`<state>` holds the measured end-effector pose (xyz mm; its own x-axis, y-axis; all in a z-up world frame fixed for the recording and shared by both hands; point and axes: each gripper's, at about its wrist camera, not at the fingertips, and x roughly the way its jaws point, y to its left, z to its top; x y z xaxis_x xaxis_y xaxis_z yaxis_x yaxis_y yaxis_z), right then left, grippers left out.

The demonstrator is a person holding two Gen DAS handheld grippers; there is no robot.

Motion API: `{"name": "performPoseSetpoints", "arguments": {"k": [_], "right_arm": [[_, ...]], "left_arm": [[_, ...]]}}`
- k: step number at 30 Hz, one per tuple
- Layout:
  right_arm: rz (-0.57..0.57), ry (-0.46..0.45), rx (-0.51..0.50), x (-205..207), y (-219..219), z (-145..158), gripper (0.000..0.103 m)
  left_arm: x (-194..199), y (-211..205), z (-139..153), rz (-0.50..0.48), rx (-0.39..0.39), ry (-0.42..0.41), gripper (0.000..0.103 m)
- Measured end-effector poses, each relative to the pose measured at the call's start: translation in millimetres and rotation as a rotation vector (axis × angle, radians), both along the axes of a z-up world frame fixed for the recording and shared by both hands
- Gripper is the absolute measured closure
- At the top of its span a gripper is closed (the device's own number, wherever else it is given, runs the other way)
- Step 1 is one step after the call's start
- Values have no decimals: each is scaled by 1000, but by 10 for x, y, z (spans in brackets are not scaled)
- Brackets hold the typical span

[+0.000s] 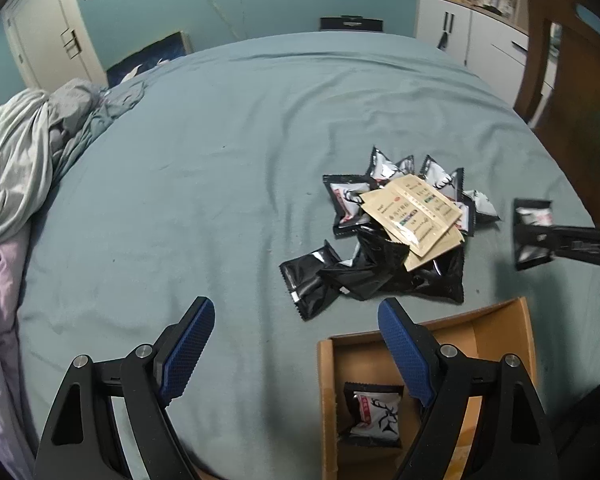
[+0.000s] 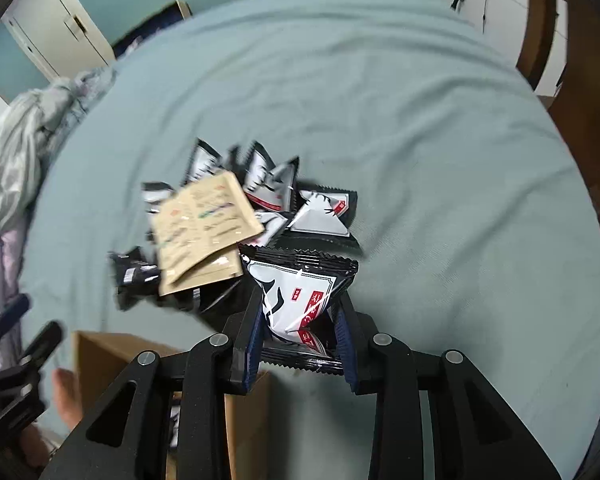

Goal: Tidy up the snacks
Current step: 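Reach the right gripper into the pile and grasp another white packet, then grasp a white deer packet with the left gripper while the right gripper holds its packet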

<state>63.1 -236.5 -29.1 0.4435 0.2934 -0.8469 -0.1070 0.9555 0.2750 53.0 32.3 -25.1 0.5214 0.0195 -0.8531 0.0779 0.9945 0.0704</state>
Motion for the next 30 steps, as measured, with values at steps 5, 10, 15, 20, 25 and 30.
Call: {"name": "performPoseSetpoints", "arguments": {"k": [5, 10, 15, 20, 25, 30], "right_arm": [[-36, -95, 72, -471, -257, 289, 72], [-103, -105, 126, -878, -451, 274, 72], [-137, -115, 157, -913, -522, 291, 72], [-133, -60, 138, -720, -419, 153, 72], [-109, -65, 140, -626, -336, 174, 72], [-76, -58, 137, -534, -233, 118, 72]], "left_arm": [[-14, -46, 43, -46, -15, -8, 18], [124, -149, 72, -132, 11, -14, 18], [413, -218, -24, -211, -15, 40, 18], [625, -275, -174, -226, 15, 54, 18], [820, -205, -316, -201, -60, 112, 18], [944, -185, -482, -200, -109, 182, 18]]}}
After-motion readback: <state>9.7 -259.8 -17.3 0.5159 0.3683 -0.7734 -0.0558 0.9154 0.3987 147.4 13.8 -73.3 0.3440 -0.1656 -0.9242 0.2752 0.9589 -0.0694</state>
